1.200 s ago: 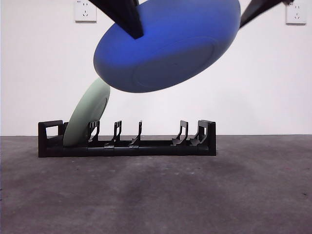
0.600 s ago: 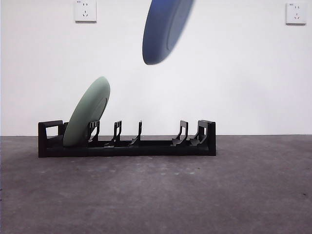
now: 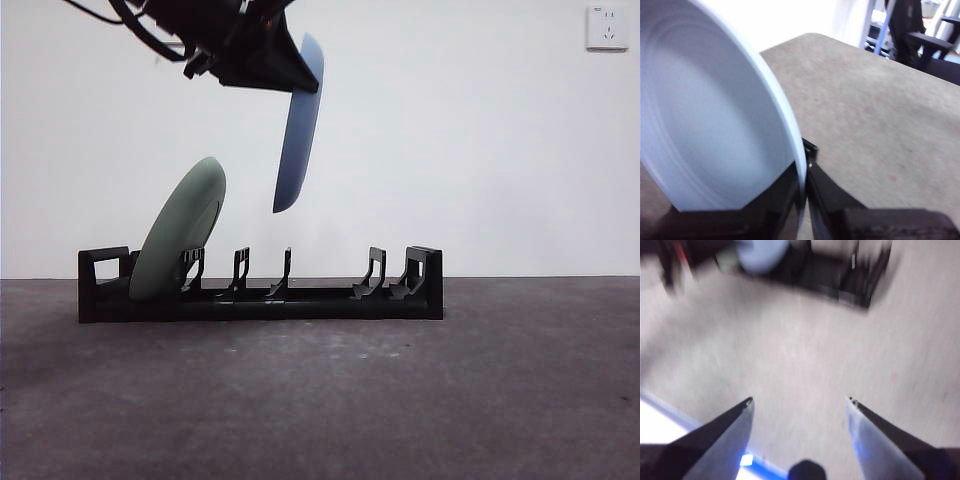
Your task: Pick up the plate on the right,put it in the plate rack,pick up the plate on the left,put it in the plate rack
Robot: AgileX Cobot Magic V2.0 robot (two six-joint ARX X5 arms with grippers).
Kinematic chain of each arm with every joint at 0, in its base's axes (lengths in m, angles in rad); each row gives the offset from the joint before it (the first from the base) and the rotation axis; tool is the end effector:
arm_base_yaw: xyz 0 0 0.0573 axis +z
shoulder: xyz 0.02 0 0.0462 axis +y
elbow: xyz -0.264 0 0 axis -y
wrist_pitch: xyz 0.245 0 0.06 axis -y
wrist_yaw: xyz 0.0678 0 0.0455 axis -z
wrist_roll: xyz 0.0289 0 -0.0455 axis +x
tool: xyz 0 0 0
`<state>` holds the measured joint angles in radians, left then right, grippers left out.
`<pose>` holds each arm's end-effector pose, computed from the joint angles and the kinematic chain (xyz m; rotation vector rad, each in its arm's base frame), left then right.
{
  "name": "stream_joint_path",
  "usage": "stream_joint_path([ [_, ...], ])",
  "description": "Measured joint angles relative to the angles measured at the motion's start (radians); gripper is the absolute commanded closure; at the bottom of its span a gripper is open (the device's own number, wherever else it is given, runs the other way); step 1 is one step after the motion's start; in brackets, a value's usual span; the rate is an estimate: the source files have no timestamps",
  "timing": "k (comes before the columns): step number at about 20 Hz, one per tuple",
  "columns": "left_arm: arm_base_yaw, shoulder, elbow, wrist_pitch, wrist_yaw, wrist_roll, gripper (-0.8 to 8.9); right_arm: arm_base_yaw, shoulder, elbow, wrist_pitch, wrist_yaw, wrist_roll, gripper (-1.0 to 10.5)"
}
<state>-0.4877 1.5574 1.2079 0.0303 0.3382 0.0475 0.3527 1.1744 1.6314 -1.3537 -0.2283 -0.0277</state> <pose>0.3113 -0.1760 0.3101 0.0689 0.3080 -0.8264 0.1585 0.0653 0.4340 -0.0816 0.8995 0.5537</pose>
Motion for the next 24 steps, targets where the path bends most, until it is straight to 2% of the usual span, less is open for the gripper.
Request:
stream_joint_path([
  [4, 0.041, 0.031, 0.0, 0.021, 0.018, -0.001, 8.22, 0.0, -0.077, -0.2, 0.049, -0.003, 0.001, 6.4],
  [8, 0.069, 0.096, 0.0, 0.024, 0.024, 0.0, 8.22, 0.0, -0.111, -0.323, 0.108, -0.019, 0.016, 6.4],
  [19, 0.087, 0.215, 0.0, 0.036, 0.022, 0.035, 8.22, 0.0, -0.117, -0.341, 0.154, -0.041, 0.02, 6.4],
  [24, 0.088, 0.227, 0.002, 0.039, -0.017, 0.051, 8.21, 0.0, -0.117, -0.341, 0.154, -0.041, 0.021, 6.4],
])
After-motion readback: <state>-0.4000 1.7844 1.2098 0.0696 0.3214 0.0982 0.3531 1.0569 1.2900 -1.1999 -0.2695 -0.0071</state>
